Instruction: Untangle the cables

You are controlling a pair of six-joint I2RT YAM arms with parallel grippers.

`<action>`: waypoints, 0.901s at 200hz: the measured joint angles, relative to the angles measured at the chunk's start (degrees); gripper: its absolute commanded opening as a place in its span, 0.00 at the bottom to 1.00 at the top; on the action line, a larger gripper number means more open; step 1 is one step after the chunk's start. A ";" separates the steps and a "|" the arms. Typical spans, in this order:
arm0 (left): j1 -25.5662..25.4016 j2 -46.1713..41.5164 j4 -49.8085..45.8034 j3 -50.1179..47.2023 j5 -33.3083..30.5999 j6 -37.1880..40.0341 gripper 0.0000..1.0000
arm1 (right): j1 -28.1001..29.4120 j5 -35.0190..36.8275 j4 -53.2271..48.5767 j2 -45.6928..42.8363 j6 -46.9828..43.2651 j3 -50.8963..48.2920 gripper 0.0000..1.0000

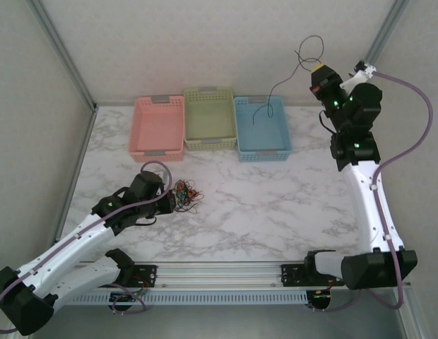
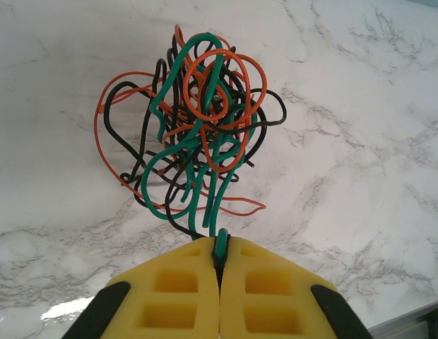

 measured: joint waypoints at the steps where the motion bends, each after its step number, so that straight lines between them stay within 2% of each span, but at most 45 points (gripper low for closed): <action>1: 0.00 -0.02 -0.02 0.00 0.04 -0.02 0.00 | -0.02 0.17 0.07 0.17 0.07 0.09 0.00; 69: 0.00 -2.16 -1.20 0.04 0.48 -0.04 0.00 | 1.95 2.99 0.85 10.78 3.15 6.51 0.00; 180: 0.00 -2.60 -1.77 0.04 0.48 -0.04 0.00 | 2.73 3.37 1.33 22.88 0.98 6.73 0.00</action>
